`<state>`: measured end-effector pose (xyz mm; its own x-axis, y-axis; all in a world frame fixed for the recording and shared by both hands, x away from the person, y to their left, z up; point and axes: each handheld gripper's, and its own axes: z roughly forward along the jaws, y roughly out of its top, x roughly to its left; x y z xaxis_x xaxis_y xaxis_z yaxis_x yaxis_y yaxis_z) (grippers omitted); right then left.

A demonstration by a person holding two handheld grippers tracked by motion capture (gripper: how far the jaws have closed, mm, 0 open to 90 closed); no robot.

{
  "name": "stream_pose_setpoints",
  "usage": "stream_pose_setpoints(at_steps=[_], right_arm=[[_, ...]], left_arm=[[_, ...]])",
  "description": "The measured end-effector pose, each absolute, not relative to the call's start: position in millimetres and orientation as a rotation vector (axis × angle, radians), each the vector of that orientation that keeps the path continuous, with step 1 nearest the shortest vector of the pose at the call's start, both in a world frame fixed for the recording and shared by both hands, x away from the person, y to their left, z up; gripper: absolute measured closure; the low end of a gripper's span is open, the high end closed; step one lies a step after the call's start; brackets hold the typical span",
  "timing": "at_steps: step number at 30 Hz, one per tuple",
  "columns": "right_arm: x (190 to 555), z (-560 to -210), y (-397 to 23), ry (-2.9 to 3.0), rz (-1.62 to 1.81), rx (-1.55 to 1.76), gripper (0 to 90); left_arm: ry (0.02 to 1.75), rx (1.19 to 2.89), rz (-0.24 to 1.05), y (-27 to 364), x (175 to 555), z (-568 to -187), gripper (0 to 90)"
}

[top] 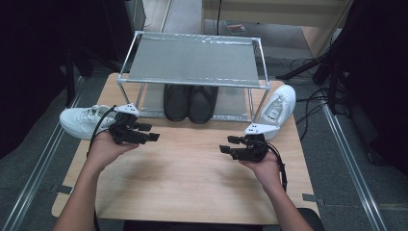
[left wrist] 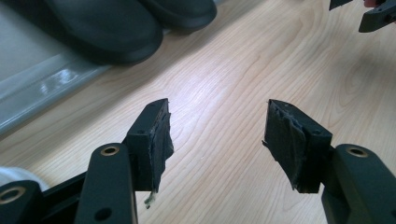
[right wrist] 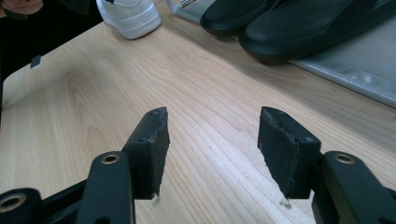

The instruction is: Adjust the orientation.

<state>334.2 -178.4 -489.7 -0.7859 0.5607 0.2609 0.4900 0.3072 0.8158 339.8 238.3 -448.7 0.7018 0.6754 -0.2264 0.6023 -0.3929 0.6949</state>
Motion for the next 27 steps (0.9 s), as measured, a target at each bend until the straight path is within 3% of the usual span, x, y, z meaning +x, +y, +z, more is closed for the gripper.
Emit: stream_pose_setpoints(at_steps=[21,27], right_arm=[[337,-496,-171,2.522,1.47,0.991,44.8],[332,-496,-178,2.513,1.445,1.015,44.7]], left_arm=[[1.164,2.023,0.224,309,346,-450,44.4],[1.164,2.006,0.198,318,353,-452,49.8]])
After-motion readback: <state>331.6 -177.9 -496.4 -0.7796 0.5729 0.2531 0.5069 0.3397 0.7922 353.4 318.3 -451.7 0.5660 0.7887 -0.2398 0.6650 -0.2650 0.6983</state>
